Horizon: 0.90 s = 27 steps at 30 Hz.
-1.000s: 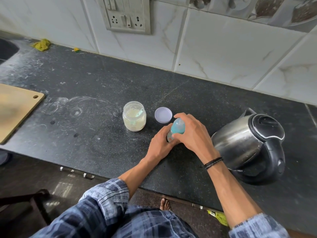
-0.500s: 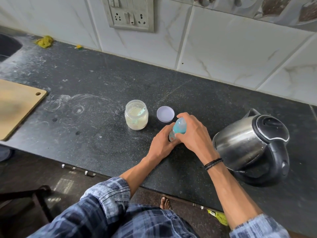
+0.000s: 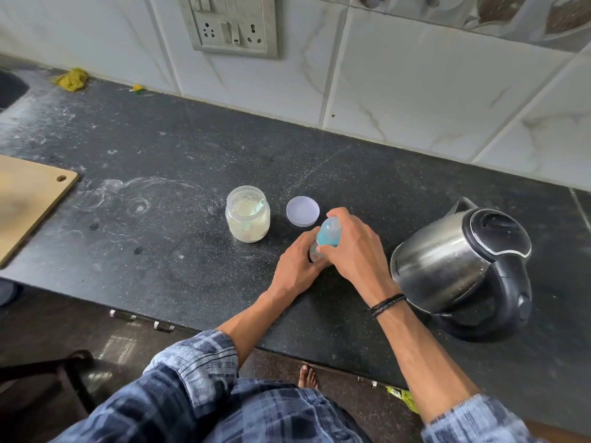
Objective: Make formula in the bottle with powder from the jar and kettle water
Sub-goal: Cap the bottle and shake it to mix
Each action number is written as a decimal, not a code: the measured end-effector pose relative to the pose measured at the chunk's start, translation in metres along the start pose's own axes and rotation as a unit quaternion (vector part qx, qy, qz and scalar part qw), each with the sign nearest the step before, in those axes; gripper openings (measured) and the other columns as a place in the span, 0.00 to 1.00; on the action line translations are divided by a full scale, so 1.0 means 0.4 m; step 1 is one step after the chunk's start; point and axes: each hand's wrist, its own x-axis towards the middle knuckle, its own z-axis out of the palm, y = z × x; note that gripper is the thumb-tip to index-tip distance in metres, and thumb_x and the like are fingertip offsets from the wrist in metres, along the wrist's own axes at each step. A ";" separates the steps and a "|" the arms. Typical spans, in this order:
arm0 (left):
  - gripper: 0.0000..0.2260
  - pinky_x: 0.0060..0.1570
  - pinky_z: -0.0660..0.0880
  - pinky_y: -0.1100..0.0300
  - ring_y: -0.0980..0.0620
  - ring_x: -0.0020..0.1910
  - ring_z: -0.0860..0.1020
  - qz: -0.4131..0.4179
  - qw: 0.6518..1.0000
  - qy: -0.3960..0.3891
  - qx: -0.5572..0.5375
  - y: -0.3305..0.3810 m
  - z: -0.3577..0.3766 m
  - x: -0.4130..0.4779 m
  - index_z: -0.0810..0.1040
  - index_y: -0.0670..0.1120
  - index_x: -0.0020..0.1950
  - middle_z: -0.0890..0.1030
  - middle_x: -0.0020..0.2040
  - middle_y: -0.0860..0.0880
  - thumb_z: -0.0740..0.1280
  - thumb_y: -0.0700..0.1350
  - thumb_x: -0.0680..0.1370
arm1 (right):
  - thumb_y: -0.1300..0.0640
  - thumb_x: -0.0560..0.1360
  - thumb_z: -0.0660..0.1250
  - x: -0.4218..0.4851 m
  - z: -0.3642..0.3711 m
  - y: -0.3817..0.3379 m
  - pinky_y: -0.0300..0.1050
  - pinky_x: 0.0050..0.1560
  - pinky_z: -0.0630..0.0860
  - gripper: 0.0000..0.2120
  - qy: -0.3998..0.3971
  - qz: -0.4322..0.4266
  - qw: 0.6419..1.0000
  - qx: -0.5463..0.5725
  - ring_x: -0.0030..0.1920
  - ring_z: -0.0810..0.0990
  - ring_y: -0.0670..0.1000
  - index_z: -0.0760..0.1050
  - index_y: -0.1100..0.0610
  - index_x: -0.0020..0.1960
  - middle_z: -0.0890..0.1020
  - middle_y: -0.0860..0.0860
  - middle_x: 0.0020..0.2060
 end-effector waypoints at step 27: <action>0.23 0.54 0.75 0.61 0.61 0.57 0.78 0.002 0.999 0.022 -0.025 0.010 0.001 -0.012 0.75 0.58 0.70 0.80 0.59 0.61 0.65 0.55 0.74 | 0.58 0.72 0.79 -0.035 0.058 -0.027 0.51 0.54 0.74 0.26 0.100 0.022 0.995 0.014 0.54 0.77 0.60 0.74 0.58 0.66 0.78 0.57 0.53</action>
